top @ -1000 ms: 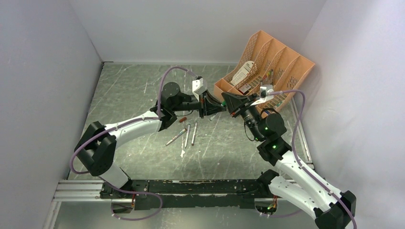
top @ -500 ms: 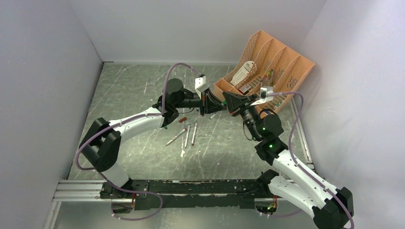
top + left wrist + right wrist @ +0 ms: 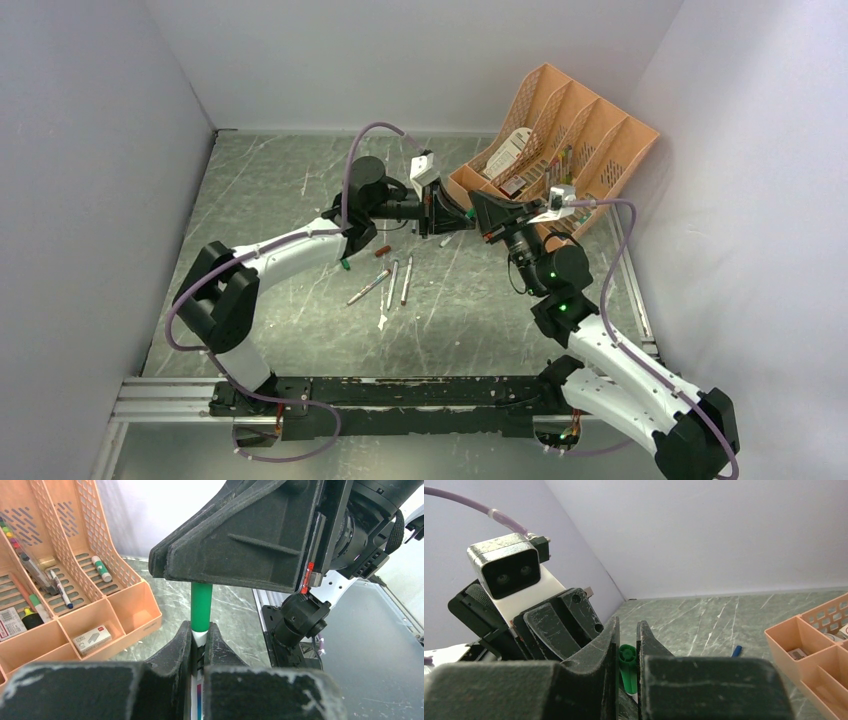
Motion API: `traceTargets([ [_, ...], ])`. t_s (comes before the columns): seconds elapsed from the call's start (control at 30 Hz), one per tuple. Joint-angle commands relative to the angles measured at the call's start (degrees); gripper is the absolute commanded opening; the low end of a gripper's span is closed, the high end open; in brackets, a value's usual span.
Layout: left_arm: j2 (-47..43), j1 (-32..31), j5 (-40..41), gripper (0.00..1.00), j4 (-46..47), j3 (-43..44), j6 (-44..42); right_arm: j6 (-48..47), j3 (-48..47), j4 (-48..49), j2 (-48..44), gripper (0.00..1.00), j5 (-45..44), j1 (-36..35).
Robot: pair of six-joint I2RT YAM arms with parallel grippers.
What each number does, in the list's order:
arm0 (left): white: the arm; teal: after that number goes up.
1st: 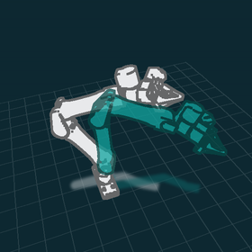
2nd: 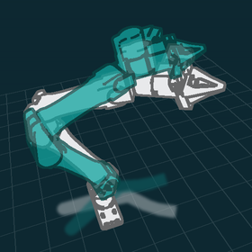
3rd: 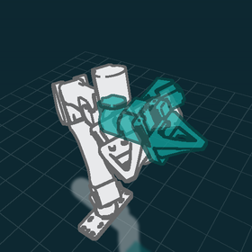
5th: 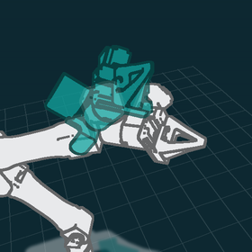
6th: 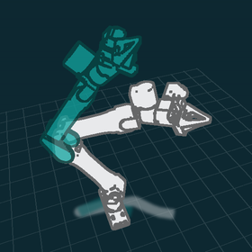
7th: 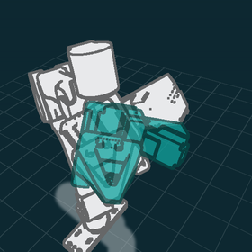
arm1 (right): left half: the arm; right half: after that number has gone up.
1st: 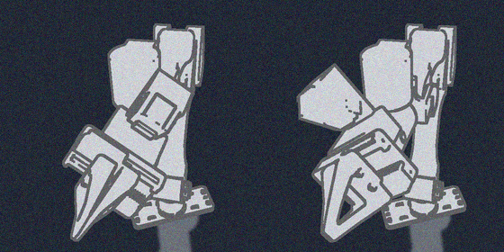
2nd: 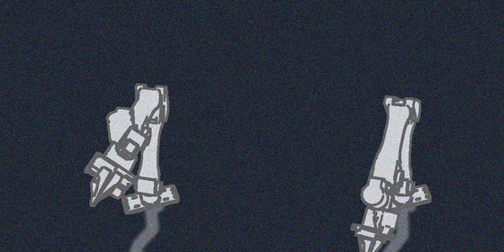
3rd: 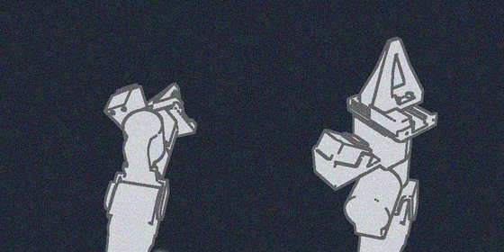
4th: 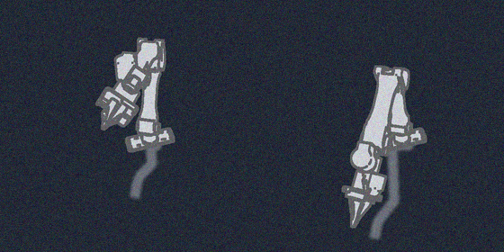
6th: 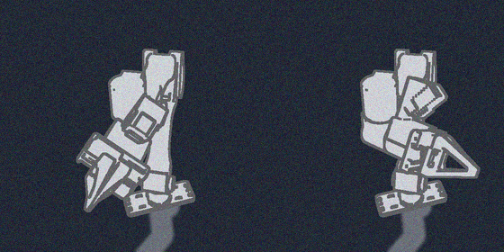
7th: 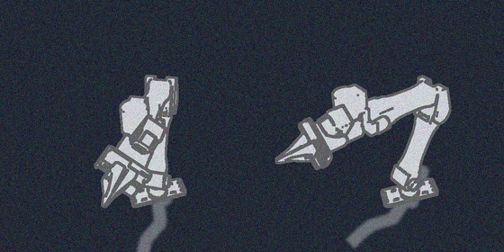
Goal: Insert the pens into the pen caps
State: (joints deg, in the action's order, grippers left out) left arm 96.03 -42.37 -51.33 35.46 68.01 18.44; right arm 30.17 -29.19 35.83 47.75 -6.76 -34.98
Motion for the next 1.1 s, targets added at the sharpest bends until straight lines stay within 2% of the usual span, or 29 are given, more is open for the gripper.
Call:
traceTargets([
  [0.0,-4.0,-0.3,8.1,0.07,18.7,9.2,-0.6,3.0,4.5,-23.8,2.8,0.0,14.4,-3.4],
  [0.07,-4.6,-0.2,8.3,0.07,16.9,6.4,-1.7,2.6,1.9,-25.6,0.5,0.0,11.5,-3.4],
  [0.13,-5.2,-0.2,9.1,0.07,15.9,1.7,-2.2,3.6,-0.6,-27.2,-4.0,0.0,5.1,-3.3],
  [0.23,-5.6,-0.3,11.1,0.07,15.0,-4.9,-2.9,4.2,-1.0,-24.1,-14.4,0.23,-5.4,-3.4],
  [0.3,-4.8,0.2,12.0,0.07,15.6,-8.6,-3.5,1.7,-4.0,-26.3,-18.5,0.37,-11.5,-3.3],
  [0.37,-2.4,1.5,12.9,0.07,16.3,-10.8,-2.8,-2.2,-7.8,-30.3,-20.4,0.43,-16.3,-3.3],
  [0.47,2.9,4.4,16.2,0.07,17.6,-11.9,-0.2,-6.6,-11.2,-35.3,-21.1,0.46,-18.4,-3.3],
  [0.53,5.8,5.6,22.1,0.07,14.2,-9.8,1.0,-7.1,-11.7,-38.3,-20.7,0.46,-18.8,-3.3],
  [0.73,16.1,5.6,47.4,0.07,-16.2,9.4,0.6,-2.2,-7.9,-40.5,-18.4,0.46,-14.7,-3.3],
  [0.87,22.6,5.6,54.5,0.07,-26.4,20.3,1.1,-0.7,-5.7,-39.4,-17.4,0.46,-12.9,-3.3],
  [0.97,27.5,5.5,57.4,0.07,-36.3,28.6,5.3,-1.0,-6.1,-40.6,-16.3,0.46,-13.1,-3.3],
  [1.07,28.6,5.4,59.0,0.07,-38.4,29.4,6.5,-2.0,-6.3,-41.2,-16.1,0.46,-13.7,-3.3],
])
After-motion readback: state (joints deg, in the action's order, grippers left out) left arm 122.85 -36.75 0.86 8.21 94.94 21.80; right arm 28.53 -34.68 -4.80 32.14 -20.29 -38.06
